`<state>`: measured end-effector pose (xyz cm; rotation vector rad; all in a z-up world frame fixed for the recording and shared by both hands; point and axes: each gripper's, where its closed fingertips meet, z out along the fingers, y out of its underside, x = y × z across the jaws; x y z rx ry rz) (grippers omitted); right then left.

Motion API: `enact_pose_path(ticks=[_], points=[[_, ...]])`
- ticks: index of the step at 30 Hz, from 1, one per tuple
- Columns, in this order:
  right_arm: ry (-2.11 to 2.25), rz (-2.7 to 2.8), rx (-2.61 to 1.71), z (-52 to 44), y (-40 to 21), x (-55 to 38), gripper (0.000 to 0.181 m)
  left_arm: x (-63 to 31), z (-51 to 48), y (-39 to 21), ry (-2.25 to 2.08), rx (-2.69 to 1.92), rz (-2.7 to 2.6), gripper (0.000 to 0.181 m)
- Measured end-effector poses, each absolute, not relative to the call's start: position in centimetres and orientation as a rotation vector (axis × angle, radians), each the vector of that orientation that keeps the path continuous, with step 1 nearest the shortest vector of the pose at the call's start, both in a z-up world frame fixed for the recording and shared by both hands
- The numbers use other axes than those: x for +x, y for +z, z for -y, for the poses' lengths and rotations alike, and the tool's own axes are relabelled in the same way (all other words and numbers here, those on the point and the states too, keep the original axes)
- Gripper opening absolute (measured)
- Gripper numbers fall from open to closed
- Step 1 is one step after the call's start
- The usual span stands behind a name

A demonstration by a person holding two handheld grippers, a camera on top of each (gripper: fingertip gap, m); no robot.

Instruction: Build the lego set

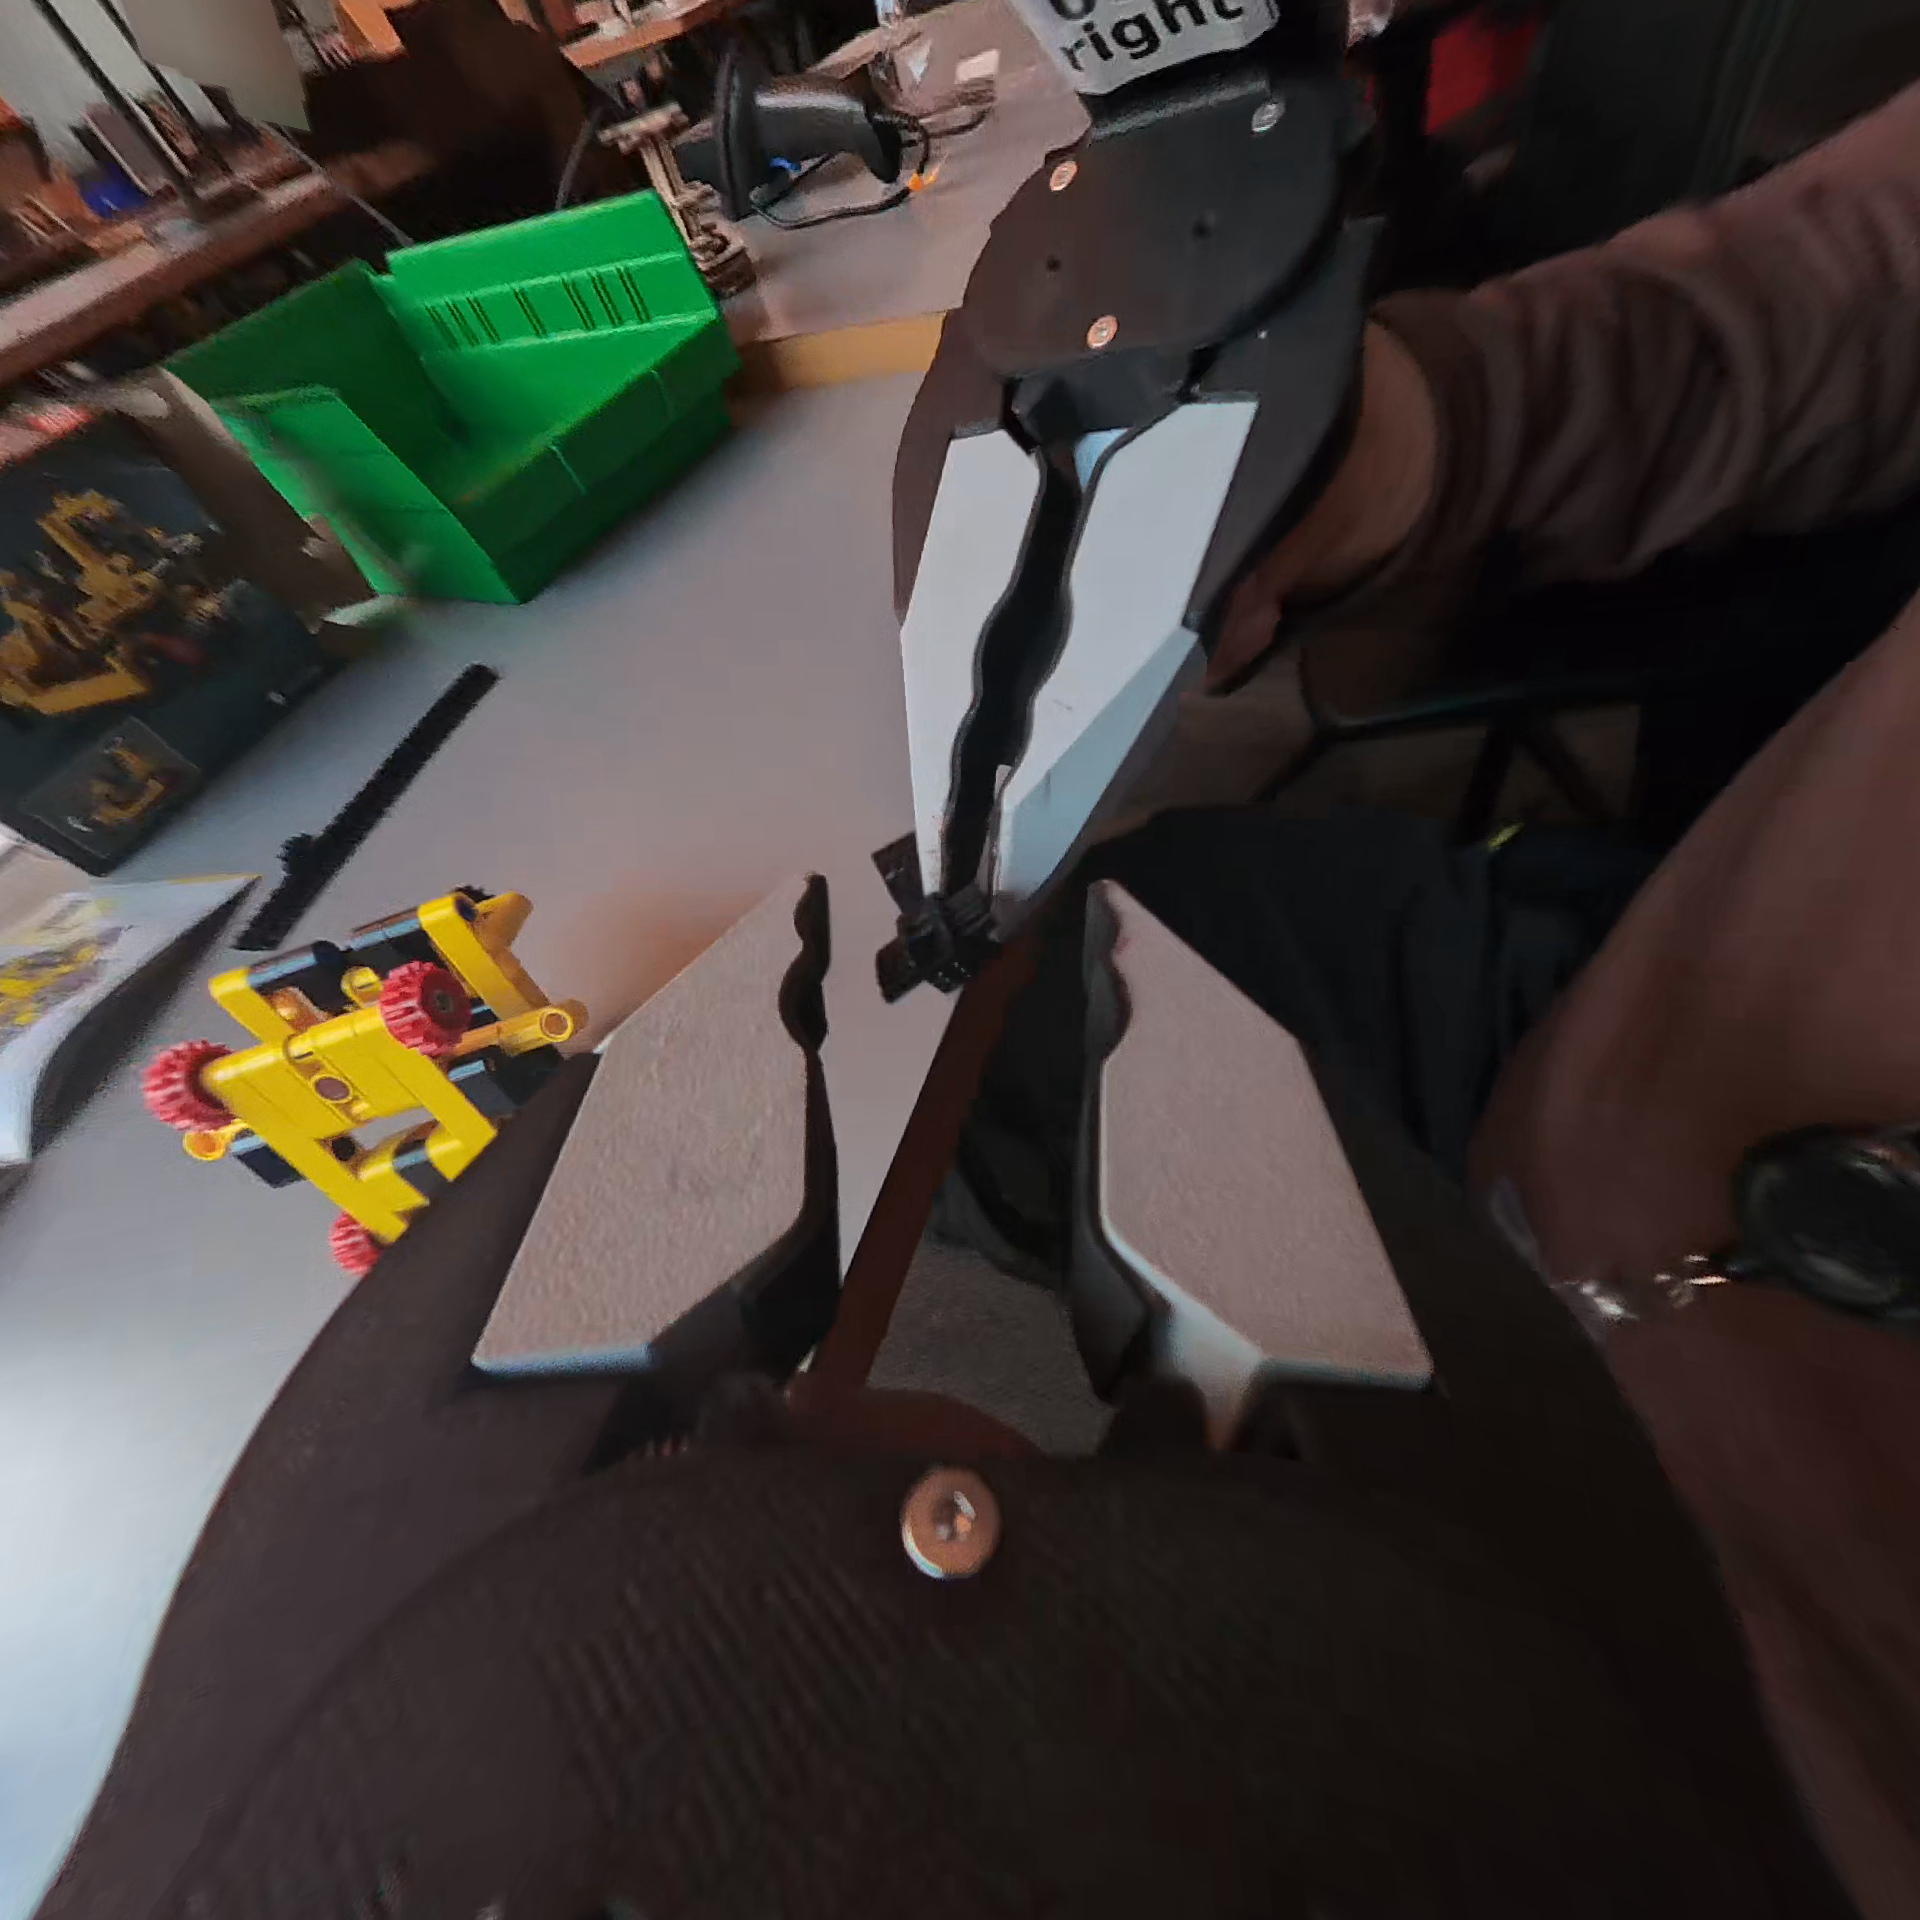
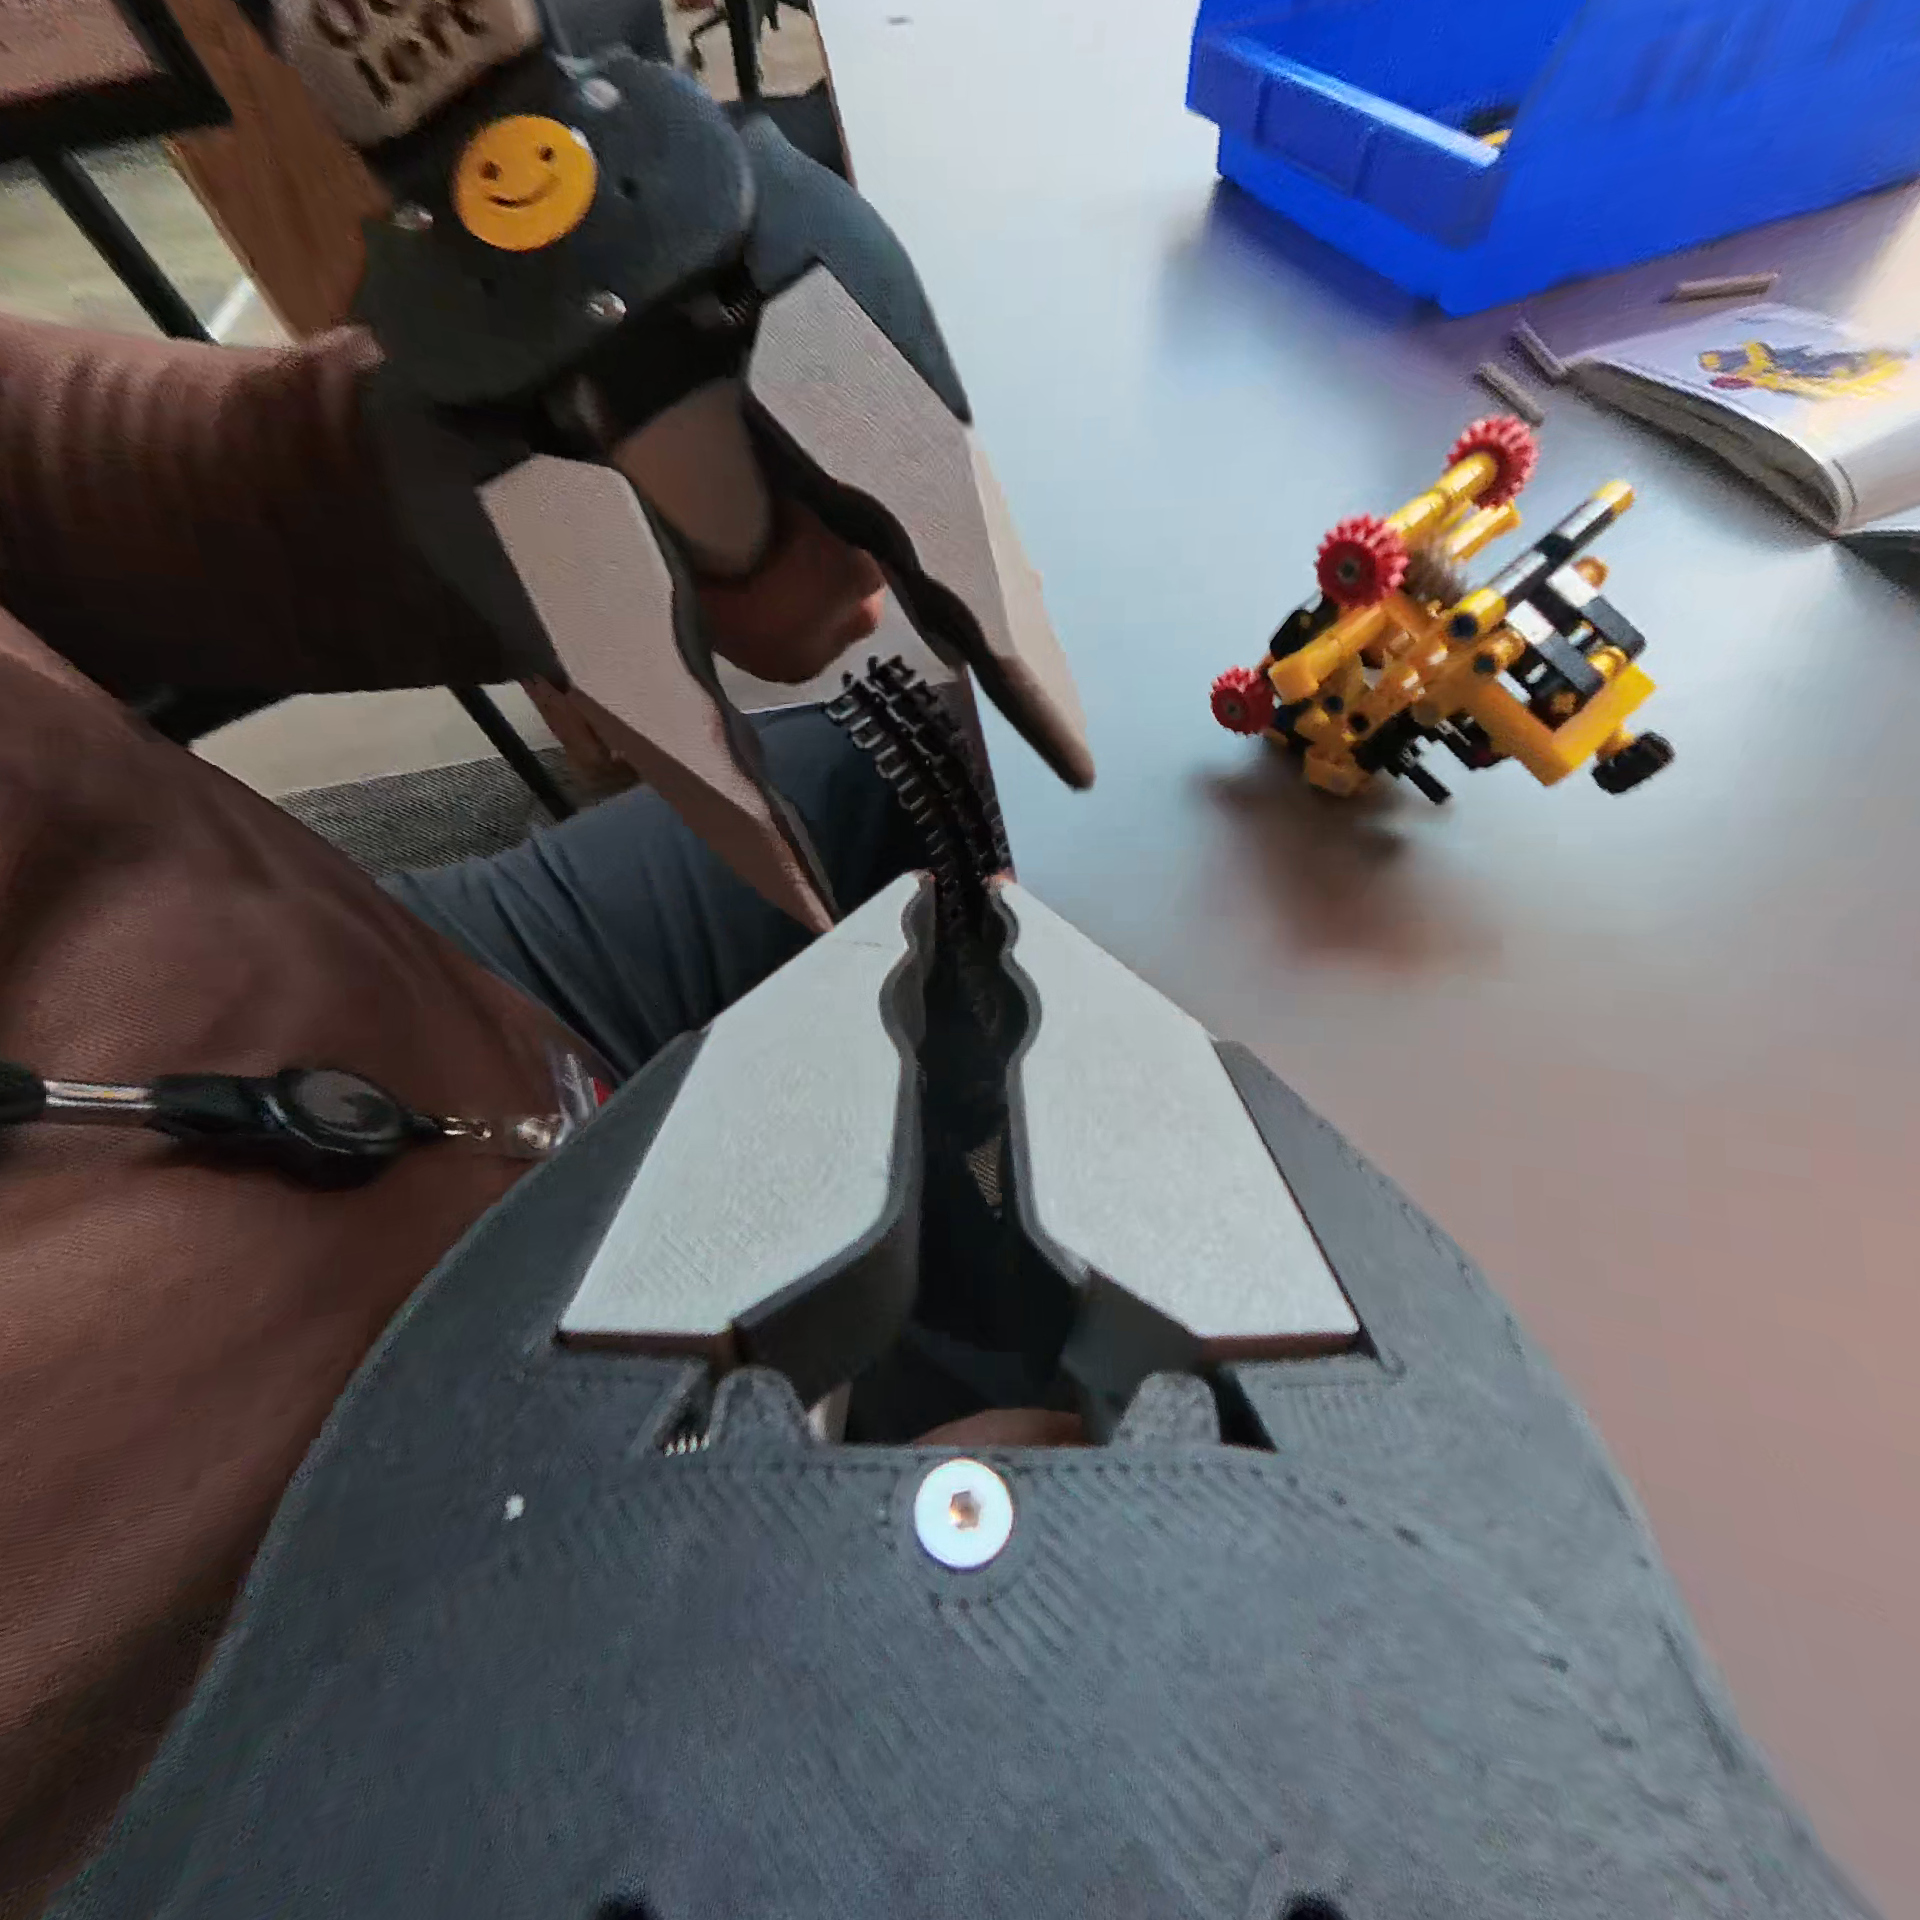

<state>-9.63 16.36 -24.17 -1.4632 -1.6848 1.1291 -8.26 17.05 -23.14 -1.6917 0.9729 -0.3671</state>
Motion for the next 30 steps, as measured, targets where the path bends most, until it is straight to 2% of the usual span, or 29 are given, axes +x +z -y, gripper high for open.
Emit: enact_pose_path(ticks=[3,7,13,20,23,25,30], points=[[1.2,1.676,-1.451,-15.9,-23.1,-10.0,0.006,-7.9,-16.5,-22.5,-0.529,-1.696,-0.971,0.026],[1.244,1.623,-1.422,-16.3,-22.1,-10.1,0.002,-8.4,-16.5,-21.6,-0.6,-1.703,-0.929,0.009],[1.319,1.565,-1.381,-16.8,-21.3,-9.9,0.002,-8.6,-17.1,-20.6,-0.664,-1.762,-0.836,0.004],[1.269,1.605,-1.424,-18.0,-22.6,-9.7,0.042,-9.1,-18.2,-19.0,-0.712,-1.821,-0.655,0.004],[1.2,1.634,-1.43,-18.5,-23.3,-9.4,0.037,-9.9,-18.5,-17.8,-0.813,-1.806,-0.52,0.004],[1.159,1.66,-1.398,-18.4,-23.3,-9.3,0.012,-10.7,-18.7,-17.6,-0.859,-1.814,-0.432,0.004],[1.121,1.715,-1.389,-18.1,-22.9,-9.6,0.01,-12.5,-18.8,-18.4,-0.928,-1.82,-0.293,0.004]])
